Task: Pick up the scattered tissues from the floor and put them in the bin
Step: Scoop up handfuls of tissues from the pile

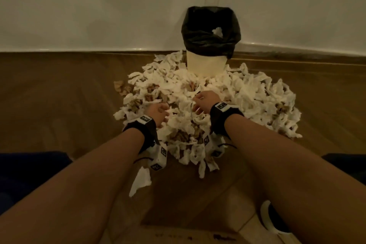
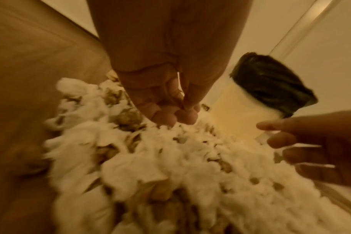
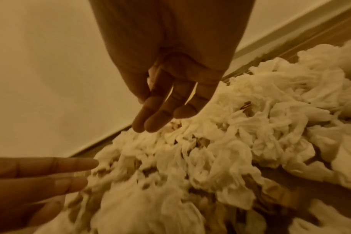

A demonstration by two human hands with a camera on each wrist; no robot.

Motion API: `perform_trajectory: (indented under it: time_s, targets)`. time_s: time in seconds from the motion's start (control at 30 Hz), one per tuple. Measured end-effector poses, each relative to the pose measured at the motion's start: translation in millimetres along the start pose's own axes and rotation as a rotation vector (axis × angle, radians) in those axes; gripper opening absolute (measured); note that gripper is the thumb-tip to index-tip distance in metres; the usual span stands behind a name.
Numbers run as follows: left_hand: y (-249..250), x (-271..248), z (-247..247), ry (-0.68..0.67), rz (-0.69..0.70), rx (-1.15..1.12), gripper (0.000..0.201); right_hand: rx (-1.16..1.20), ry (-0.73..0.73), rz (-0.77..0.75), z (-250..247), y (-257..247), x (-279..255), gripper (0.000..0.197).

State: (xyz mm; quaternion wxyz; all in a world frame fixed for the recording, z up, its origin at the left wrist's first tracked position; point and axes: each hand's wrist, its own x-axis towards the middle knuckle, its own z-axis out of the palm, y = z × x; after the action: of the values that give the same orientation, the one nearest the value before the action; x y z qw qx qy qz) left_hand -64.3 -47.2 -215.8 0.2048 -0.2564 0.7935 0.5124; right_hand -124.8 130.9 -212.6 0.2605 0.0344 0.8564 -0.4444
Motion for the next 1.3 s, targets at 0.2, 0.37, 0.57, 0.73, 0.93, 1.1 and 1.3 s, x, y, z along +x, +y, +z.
perform_trajectory:
  time_s: [0.2, 0.37, 0.57, 0.73, 0.93, 1.1, 1.3]
  targets:
    - [-72, -11, -12, -0.020, -0.084, 0.332, 0.025, -0.328, -0.163, -0.088, 47, 3, -2, 0.024]
    - [-128, -28, -11, -0.041, -0.192, 0.524, 0.035, -0.454, -0.192, -0.125, 72, 0, -2, 0.024]
    - [-167, -50, 0, -0.093, -0.428, 0.722, 0.074, -0.567, -0.239, -0.183, 92, -12, -1, 0.025]
    - [-173, -52, -1, -0.085, -0.449, 0.564, 0.062, -0.633, -0.303, -0.235, 110, -21, -7, 0.024]
    - [-173, -48, -10, -0.139, -0.390, 0.663, 0.051, -0.806, -0.503, -0.300, 141, -30, -12, 0.029]
    - [-171, -45, -17, -0.164, -0.395, 0.623, 0.036, -0.996, -0.638, -0.240, 169, -24, -7, 0.032]
    - [-170, -41, -21, -0.111, -0.405, 0.531, 0.021, -1.251, -0.702, -0.028, 188, -11, 2, 0.070]
